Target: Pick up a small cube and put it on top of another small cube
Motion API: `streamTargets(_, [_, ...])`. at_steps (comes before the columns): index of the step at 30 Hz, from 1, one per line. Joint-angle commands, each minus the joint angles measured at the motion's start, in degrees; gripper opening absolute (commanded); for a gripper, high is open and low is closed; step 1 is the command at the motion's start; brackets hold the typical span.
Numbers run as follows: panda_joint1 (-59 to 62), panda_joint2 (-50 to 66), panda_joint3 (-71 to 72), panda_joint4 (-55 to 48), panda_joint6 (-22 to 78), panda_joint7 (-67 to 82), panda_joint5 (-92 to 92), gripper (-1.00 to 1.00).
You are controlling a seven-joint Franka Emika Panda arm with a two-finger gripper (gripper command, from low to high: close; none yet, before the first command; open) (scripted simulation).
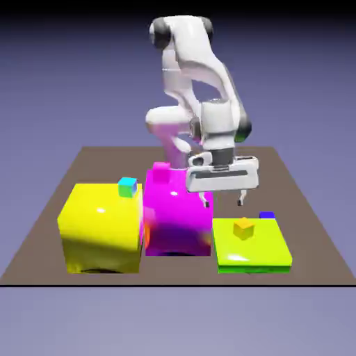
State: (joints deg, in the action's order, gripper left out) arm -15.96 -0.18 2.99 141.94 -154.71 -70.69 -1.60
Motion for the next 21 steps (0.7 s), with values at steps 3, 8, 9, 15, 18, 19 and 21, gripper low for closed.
streamTargets(3, [-1.41, 6.23, 2.25, -3.27, 3.02, -6.47, 0.09, 0.0])
streamTargets(8, [2.38, 6.84, 11.58, 0.11, 3.91, -9.6, 0.87, 0.0])
streamTargets(9, [3.4, 6.58, 13.66, 1.13, 3.93, -9.93, 1.05, 0.0])
streamTargets(15, [9.53, 5.06, 26.12, 7.21, 4.05, -11.93, 2.12, 0.0])
streamTargets(18, [12.34, 5.09, 32.28, 9.53, 4.05, -13.96, 2.78, 0.0])
streamTargets(19, [12.86, 6.49, 34.21, 9.05, 3.94, -16.45, 3.2, 0.0])
streamTargets(21, [13.89, 9.29, 38.09, 8.09, 3.74, -21.44, 4.05, 0.0])
